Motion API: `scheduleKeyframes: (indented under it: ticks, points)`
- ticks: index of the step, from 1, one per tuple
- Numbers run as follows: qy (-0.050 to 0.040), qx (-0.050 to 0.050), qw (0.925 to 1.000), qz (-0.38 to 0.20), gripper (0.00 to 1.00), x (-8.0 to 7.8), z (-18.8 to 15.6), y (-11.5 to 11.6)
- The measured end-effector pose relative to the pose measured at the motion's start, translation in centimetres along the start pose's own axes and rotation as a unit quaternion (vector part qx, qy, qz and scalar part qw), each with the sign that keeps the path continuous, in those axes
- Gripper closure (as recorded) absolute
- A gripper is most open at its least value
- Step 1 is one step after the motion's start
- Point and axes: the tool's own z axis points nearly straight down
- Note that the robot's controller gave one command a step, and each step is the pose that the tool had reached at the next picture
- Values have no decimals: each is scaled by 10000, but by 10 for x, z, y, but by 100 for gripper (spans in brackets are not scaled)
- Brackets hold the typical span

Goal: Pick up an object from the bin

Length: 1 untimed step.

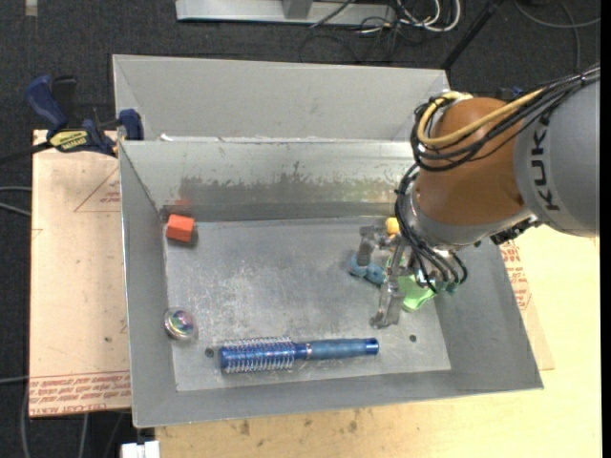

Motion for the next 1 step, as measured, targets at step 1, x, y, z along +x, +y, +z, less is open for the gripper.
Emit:
scheduleKeyframes:
  ticks: [1]
  points:
    - [-11, -3, 9876, -1569, 0, 24, 112, 53]
